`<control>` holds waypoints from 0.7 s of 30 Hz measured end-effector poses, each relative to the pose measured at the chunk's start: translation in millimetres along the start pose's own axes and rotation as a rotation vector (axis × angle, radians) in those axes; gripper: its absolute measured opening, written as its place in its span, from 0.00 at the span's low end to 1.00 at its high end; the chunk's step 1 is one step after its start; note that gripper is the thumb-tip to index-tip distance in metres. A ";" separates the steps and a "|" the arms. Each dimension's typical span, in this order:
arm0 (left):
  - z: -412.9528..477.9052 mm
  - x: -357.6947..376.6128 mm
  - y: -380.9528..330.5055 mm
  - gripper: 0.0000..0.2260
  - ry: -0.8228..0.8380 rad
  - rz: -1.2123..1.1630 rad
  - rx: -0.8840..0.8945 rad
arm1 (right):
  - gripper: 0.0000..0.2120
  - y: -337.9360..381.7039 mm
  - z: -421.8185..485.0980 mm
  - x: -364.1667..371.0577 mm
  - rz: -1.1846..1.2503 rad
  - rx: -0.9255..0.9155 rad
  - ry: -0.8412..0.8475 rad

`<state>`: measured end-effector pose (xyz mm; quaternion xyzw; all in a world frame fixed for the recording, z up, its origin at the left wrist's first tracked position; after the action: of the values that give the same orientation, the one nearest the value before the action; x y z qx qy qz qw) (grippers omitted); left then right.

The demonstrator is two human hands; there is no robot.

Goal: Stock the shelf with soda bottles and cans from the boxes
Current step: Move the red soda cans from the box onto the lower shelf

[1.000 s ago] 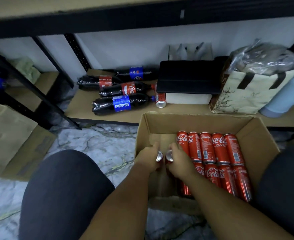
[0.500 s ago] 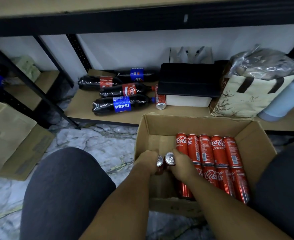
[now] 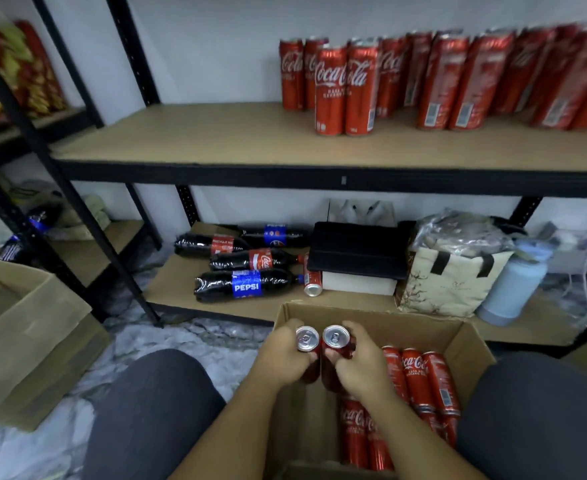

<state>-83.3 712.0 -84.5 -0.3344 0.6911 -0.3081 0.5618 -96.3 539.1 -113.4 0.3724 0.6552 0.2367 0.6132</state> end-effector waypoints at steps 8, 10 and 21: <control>-23.3 -114.3 -125.3 0.18 -0.139 -0.168 0.342 | 0.21 138.2 -10.8 -110.0 0.107 -0.341 -0.054; -30.3 -147.9 -156.1 0.18 -0.177 -0.196 0.424 | 0.20 179.7 -11.7 -135.5 0.137 -0.449 -0.052; -11.3 -291.9 -271.8 0.13 -0.324 -0.366 0.602 | 0.14 369.3 35.8 -193.7 0.198 -0.621 -0.008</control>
<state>-20.5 789.1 302.0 -0.3168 0.4010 -0.5354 0.6725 6.2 608.6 286.5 0.2301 0.5099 0.4824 0.6741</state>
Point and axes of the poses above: each hand's wrist, its own z-axis towards the middle knuckle, its own x-axis out of the palm, y = z × x, the point moved 5 cm from there along z, towards the middle knuckle, and after that the axes turned 11 degrees about -z, right-handed, at the moved point
